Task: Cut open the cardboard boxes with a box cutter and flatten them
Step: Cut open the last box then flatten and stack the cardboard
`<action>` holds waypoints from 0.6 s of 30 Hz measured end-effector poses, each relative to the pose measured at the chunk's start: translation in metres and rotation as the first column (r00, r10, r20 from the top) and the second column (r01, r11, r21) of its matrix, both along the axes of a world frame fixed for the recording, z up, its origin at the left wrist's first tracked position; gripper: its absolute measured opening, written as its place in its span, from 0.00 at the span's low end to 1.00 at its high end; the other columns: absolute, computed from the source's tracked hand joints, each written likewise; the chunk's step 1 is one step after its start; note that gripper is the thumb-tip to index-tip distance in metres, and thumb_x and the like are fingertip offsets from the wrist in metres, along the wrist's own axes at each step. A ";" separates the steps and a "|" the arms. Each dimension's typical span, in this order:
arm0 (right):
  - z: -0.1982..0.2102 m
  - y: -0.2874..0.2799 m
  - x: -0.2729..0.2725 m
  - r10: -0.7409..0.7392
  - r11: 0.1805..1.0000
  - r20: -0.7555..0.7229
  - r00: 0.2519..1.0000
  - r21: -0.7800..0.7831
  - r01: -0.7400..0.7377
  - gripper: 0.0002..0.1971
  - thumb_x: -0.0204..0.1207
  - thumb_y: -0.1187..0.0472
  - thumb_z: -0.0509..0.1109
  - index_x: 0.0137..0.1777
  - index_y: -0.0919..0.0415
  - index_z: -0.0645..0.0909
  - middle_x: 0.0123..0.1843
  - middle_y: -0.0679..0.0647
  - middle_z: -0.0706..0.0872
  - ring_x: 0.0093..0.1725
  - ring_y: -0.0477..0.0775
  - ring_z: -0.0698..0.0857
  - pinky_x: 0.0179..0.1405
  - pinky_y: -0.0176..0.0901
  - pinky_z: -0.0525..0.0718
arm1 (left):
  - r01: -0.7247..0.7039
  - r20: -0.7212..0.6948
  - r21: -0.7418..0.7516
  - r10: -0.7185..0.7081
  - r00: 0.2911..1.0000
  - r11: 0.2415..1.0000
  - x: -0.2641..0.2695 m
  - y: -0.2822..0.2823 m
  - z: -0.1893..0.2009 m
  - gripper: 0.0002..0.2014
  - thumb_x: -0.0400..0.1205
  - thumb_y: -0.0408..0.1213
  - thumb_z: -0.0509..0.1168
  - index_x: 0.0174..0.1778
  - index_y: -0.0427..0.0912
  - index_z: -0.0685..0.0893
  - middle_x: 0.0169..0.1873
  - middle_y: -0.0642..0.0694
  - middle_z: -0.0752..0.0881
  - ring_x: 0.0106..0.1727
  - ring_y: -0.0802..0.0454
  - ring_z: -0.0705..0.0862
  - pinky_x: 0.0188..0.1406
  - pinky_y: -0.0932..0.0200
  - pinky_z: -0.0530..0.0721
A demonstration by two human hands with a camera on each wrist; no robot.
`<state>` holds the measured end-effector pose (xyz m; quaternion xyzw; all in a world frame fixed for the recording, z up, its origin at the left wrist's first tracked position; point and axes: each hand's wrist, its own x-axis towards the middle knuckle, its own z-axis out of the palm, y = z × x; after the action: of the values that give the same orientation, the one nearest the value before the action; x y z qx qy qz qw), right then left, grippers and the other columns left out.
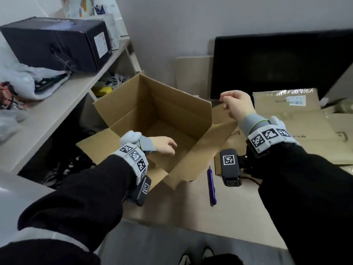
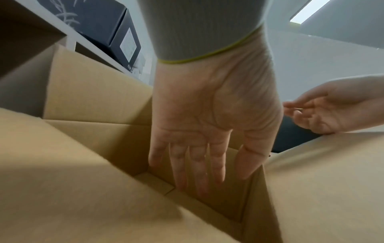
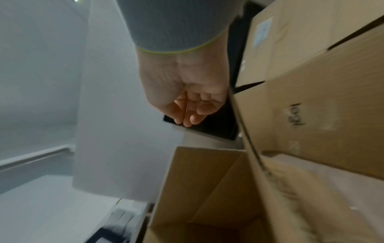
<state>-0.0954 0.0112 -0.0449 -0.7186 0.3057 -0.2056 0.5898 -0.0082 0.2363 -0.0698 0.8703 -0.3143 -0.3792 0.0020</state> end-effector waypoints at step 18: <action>-0.116 0.007 -0.076 -0.442 0.737 -0.295 0.847 0.419 0.531 0.14 0.83 0.60 0.51 0.37 0.54 0.73 0.35 0.50 0.78 0.30 0.47 0.76 0.30 0.35 0.73 | 0.190 -0.311 -0.031 -0.190 0.931 0.981 -0.022 0.011 -0.044 0.52 0.49 0.52 0.82 0.72 0.48 0.72 0.61 0.54 0.82 0.61 0.55 0.81 0.67 0.56 0.78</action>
<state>-0.1712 0.0177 -0.1610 -0.4566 0.5758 -0.2053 0.6464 -0.0306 0.2476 -0.1136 0.7649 -0.3926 -0.5104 0.0151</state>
